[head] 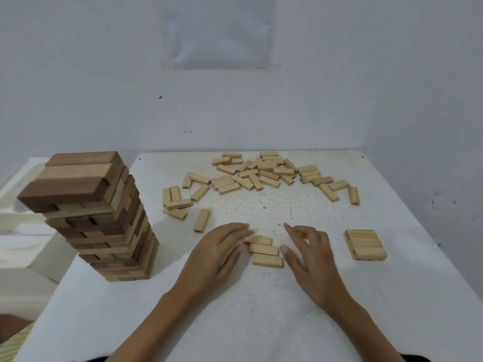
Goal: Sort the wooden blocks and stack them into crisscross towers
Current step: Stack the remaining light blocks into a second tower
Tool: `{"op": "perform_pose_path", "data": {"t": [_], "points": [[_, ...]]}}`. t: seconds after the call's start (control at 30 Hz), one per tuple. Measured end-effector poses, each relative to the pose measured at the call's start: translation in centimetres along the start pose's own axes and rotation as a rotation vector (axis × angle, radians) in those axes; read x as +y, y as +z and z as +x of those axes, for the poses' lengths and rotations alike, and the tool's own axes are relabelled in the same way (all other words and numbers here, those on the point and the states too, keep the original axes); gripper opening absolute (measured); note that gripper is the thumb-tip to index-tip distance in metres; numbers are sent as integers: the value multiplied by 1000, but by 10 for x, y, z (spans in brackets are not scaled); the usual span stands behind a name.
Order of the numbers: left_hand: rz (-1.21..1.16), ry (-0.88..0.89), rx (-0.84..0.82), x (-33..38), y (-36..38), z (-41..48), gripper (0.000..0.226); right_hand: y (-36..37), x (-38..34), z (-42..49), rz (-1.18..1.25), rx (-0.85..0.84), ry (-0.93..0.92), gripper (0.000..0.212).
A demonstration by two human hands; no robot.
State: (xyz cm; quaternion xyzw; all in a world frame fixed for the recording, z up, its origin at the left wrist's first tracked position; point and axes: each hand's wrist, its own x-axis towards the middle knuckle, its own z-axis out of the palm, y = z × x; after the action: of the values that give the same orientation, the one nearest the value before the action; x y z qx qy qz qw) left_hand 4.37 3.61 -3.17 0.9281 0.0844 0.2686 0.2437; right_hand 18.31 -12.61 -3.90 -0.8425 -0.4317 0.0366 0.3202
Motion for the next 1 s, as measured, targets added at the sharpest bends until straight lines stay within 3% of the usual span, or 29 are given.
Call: {"op": "perform_pose_path", "data": {"t": [0.1, 0.23, 0.3, 0.4, 0.57, 0.63, 0.73, 0.8, 1.0], "points": [[12, -292, -180, 4, -1, -13, 74, -7, -5, -19, -177, -234, 35, 111], [259, -313, -432, 7, 6, -17, 103, 4, -7, -26, -335, -337, 31, 115], [296, -301, -467, 10, 10, -15, 106, 10, -7, -22, -371, -287, 27, 104], [303, -284, -475, 12, 13, -14, 107, 19, -5, -20, -424, -261, 64, 70], [352, -264, -499, 14, 15, -14, 109, 23, -7, -15, -439, -203, 65, 63], [364, -260, -475, 14, 16, -15, 109, 22, -5, -12, -442, -217, 59, 67], [302, -282, -401, 7, 13, -12, 108, 15, 0, -4, -418, -205, -18, 103], [218, -287, -382, 2, 9, -6, 107, 6, 1, 0, -335, -262, 6, 115], [248, -235, -358, 2, 13, 5, 90, 8, 0, 10, -266, -213, -16, 107]]}}
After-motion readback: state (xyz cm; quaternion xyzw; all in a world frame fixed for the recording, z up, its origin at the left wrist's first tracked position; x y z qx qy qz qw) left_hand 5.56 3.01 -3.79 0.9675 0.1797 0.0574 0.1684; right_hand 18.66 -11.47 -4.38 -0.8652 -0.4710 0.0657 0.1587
